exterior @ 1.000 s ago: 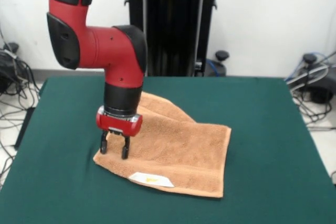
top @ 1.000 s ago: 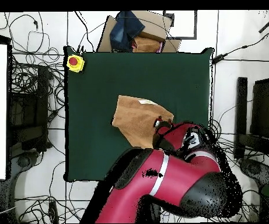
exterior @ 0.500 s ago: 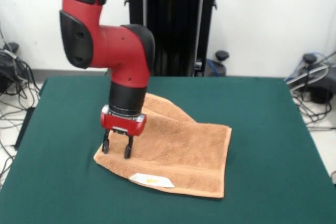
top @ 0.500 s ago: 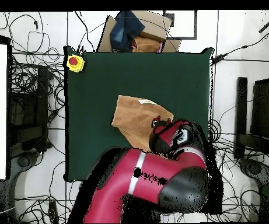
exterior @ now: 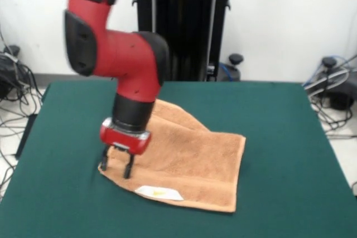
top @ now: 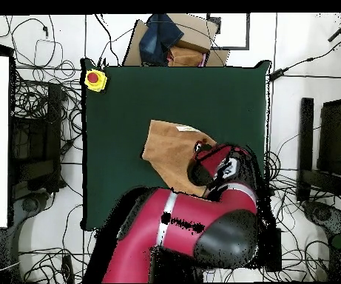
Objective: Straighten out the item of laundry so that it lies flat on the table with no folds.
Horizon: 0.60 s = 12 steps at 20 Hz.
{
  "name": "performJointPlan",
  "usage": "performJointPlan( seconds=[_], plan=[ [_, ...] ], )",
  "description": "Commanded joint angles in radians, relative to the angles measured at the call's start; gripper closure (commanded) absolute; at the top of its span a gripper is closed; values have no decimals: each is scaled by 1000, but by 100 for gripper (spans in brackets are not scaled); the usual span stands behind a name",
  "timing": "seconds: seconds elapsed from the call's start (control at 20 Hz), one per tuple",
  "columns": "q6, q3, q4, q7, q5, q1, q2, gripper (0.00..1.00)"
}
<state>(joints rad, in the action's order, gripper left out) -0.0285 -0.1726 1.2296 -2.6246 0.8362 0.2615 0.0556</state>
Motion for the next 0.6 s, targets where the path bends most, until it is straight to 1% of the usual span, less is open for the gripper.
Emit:
performJointPlan(
  seconds=[0.05, 0.15, 0.25, 0.3, 0.45, 0.6],
  plan=[
    [187, 223, -123, 149, -35, 226, -89, 0],
    [196, 260, -186, 181, -23, 296, -134, 0],
    [205, 316, -196, 253, 17, 375, -135, 0],
    [208, 335, -195, 284, 37, 402, -131, 0],
    [228, 404, -208, 375, 80, 466, -124, 0],
    [242, 409, -277, 397, 89, 464, -145, 0]
  ],
)
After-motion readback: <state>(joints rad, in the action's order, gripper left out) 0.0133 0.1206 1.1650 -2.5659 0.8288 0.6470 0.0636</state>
